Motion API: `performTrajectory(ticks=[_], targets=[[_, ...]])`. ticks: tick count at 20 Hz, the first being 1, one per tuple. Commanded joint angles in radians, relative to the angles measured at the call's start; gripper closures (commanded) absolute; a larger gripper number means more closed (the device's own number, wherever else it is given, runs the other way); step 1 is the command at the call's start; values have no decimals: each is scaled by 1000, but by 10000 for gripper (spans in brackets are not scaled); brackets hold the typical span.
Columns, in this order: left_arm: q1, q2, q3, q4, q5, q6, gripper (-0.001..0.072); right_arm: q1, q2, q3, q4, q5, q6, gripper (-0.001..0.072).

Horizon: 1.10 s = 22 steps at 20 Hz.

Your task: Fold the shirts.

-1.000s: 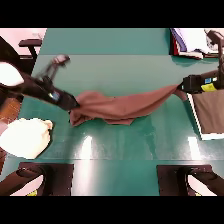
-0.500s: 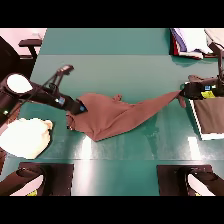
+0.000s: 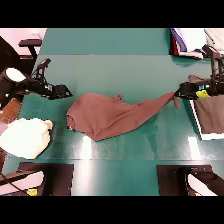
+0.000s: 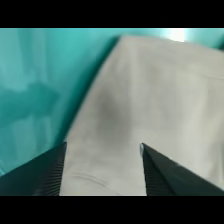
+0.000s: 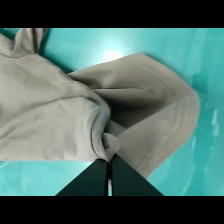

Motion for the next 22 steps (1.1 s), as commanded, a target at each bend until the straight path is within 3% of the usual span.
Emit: performTrajectory(ticks=[1,9,10,12,13,17,22], targets=[[31,-130,2,-48,-44,76,173,1,-39,0,50,2,0,695],[-32,-182,8,-51,-53,114,175,1,-59,0,70,2,-1,695],[-32,-181,22,-50,-80,108,210,1,-59,0,70,2,-1,695],[-31,-172,61,-48,-136,107,559,1,-59,0,69,1,-1,695],[-31,-163,87,-48,-154,108,678,1,-59,0,69,-1,-2,695],[-31,-51,227,-40,-167,82,683,-23,-59,94,61,3,-31,695],[-31,208,527,-39,-166,61,683,-46,-59,448,58,58,-78,695]])
